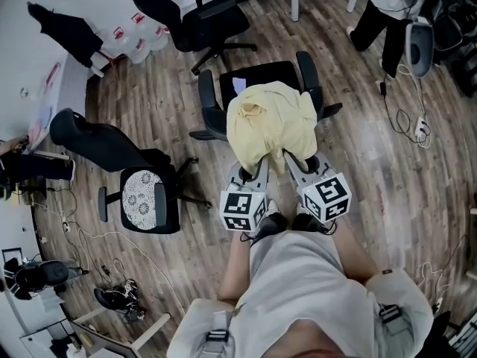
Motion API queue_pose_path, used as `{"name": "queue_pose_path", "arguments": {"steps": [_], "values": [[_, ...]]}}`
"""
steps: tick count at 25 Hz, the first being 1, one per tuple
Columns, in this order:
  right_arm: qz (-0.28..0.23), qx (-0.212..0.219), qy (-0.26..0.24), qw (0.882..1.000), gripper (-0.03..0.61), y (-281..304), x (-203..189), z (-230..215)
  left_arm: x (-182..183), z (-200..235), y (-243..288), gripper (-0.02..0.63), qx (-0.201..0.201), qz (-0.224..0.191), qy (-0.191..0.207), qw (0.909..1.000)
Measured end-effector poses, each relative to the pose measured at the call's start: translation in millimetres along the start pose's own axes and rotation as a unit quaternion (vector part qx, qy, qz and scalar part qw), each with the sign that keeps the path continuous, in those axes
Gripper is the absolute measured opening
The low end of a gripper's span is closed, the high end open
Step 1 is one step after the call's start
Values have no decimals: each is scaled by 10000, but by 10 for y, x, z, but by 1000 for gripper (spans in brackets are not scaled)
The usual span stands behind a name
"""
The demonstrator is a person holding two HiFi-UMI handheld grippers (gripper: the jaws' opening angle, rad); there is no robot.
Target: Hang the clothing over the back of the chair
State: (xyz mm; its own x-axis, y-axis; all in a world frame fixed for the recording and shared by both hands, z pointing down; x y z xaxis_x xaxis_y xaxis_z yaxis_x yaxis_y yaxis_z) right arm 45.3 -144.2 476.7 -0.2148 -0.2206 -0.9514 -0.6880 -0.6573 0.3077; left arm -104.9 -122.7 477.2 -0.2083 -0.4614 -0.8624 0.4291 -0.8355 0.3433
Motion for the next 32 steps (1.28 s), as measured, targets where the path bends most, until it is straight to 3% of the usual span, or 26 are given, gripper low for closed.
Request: {"name": "queue_pose_path", "arguments": {"steps": [11,17,24,28,32], "values": [[-6,-137,-75,9999,69,18,-52,-11,-50,-15,16,44,62,-142,162,9997],[15,-141,-114,9998,109,36,-48,-3,-8,-29,10,48,14,-137,203,9997],[83,-140,-141,9998,230,-26,-100,-19,-26,-46,-13,194,-17,-154,129,9998],[33,-134,-126,9998,250,-92,-110,-45,-25,-39,-43,245,-41,-126,62,9999],[1,-95,-126,9999,252,-160,-140,-60,-44,-51,-76,250,18,-139,63,9999]]}}
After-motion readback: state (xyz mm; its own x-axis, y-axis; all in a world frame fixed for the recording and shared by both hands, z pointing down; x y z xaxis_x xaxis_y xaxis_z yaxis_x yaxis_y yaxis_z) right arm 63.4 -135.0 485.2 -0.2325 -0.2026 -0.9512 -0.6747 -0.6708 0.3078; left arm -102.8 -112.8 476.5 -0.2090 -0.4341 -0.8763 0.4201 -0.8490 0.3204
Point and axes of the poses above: the fingertips, and each gripper's own axes: y forward along the fingers, z to its left, x out of its top, the point moved 8 cm from there along -y, backward along the fingers, and after that the axes turned 12 degrees about -y, right-handed, at the moved point
